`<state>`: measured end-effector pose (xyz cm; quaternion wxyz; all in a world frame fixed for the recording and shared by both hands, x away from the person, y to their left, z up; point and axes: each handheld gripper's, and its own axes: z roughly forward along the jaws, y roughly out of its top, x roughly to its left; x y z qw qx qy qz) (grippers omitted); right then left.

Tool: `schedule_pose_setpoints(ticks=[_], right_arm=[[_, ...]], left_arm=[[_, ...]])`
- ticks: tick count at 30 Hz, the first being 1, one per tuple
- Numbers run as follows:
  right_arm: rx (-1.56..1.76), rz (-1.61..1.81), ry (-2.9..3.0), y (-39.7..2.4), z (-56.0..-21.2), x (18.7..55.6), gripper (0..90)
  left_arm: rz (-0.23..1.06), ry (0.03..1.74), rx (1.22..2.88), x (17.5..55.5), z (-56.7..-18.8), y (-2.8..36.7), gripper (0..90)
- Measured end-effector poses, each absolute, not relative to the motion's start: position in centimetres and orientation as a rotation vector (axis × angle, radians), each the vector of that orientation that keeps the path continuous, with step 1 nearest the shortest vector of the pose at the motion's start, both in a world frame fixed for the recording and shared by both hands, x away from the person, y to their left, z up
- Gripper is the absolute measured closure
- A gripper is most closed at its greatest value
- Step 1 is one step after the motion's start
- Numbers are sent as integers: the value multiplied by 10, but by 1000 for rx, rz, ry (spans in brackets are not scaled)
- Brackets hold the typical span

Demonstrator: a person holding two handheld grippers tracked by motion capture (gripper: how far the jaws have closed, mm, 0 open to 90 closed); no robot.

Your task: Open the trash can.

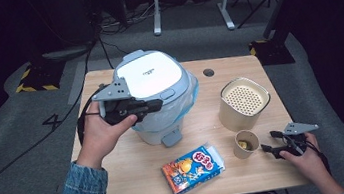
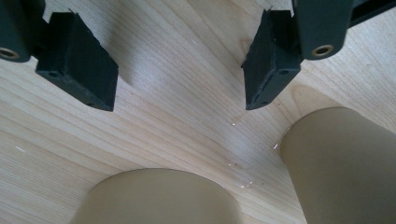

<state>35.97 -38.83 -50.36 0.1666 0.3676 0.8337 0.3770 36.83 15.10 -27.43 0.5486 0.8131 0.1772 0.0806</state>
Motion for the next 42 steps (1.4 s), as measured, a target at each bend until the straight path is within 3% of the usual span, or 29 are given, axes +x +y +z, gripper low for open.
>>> schedule_pose_setpoints(ticks=[15,42], right_arm=[[1046,1073,2373,-388,-504,360,263],[1045,1073,2374,-388,-504,360,263]], left_arm=[[181,578,1991,406,-280,125,900],[308,570,2092,407,-275,100,900]])
